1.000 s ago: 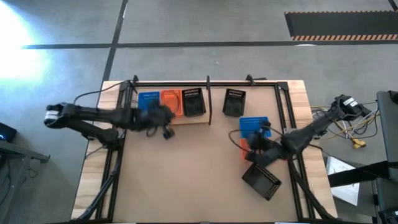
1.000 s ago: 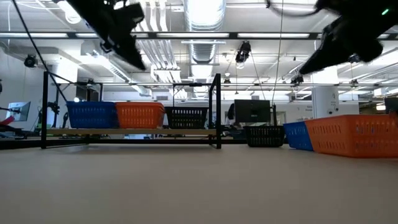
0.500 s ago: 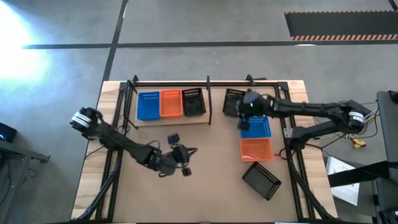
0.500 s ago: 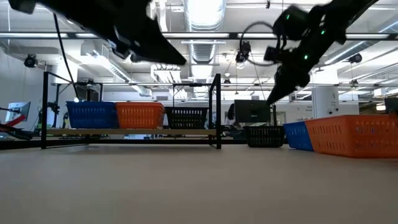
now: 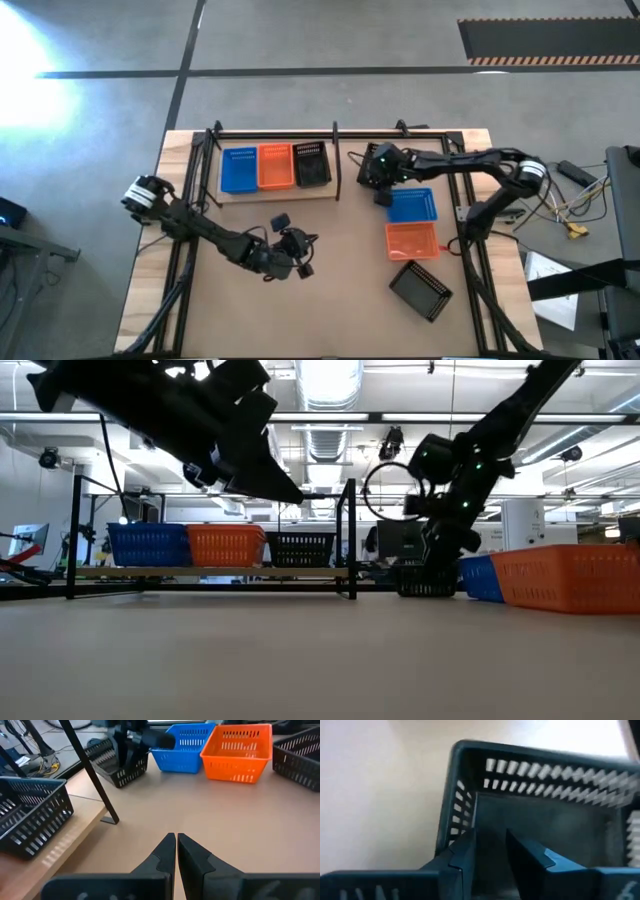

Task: Stack baskets on shelf by color
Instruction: Stack the top black basket on top of the other black basket on the shelf

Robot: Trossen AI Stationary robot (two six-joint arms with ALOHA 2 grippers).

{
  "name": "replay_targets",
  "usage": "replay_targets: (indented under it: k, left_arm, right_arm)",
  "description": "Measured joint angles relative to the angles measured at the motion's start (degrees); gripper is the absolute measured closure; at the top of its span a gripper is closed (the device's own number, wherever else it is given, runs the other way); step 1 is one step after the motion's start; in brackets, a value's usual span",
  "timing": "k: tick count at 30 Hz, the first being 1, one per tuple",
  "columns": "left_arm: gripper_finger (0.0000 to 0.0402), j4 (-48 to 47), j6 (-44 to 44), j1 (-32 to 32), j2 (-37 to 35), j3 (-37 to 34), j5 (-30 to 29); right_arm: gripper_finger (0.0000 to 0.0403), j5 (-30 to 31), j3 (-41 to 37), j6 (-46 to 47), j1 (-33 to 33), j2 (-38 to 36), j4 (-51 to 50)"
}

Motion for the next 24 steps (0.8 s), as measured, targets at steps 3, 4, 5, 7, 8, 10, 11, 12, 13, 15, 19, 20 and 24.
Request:
replay_targets:
  k: [3, 4, 5, 7, 8, 10, 11, 12, 13, 15, 19, 20, 24]
  left_arm:
    - [0.0400, -0.4, 0.0, 0.0, -0.1, 0.0, 0.0]
    - [0.0400, -0.4, 0.0, 0.0, -0.1, 0.0, 0.1]
    - [0.0400, -0.4, 0.0, 0.0, -0.1, 0.0, 0.1]
    - [0.0400, -0.4, 0.0, 0.0, -0.2, 0.0, 0.1]
    - [0.0400, -0.4, 0.0, 0.0, -0.2, 0.0, 0.1]
    - [0.0400, -0.4, 0.0, 0.0, -0.2, 0.0, 0.1]
    - [0.0400, -0.4, 0.0, 0.0, -0.2, 0.0, 0.1]
    - [0.0400, -0.4, 0.0, 0.0, -0.2, 0.0, 0.1]
    - [0.0400, -0.4, 0.0, 0.0, -0.2, 0.0, 0.1]
    - [0.0400, -0.3, 0.0, 0.0, -0.2, 0.0, 0.1]
    - [0.0400, -0.3, 0.0, 0.0, -0.2, 0.0, 1.2]
    - [0.0400, -0.3, 0.0, 0.0, -0.2, 0.0, 1.4]
    - [0.0400, -0.3, 0.0, 0.0, -0.2, 0.0, 1.6]
  right_arm:
    - [0.0316, 0.0, 2.2, -0.1, 0.1, 1.6, -2.1]
    - [0.0320, 0.2, 3.3, -0.1, 0.1, 1.8, -3.3]
    - [0.0323, 0.4, 4.5, 0.1, 0.1, 1.9, -4.8]
    - [0.0325, 0.6, 7.1, 0.6, 0.1, 1.6, -8.9]
    - [0.0324, 1.2, 8.4, 0.6, 0.1, 1.4, -11.4]
    - [0.0317, 2.0, 11.0, 1.3, 0.1, 0.9, -15.6]
    - [0.0311, 2.0, 12.2, 2.2, 0.1, 0.8, -17.1]
    - [0.0305, 1.8, 13.3, 3.1, 0.1, 0.5, -18.3]
    - [0.0297, 1.1, 14.2, 4.2, 0.1, 0.3, -19.2]
    - [0.0278, -1.1, 15.5, 5.7, 0.2, 0.3, -21.2]
    - [0.0241, -2.6, 15.6, 7.6, 1.3, 0.3, -21.7]
    - [0.0236, -2.6, 15.1, 7.8, 1.5, 0.4, -21.6]
    - [0.0230, -2.6, 12.4, 7.9, 1.7, 1.2, -20.8]
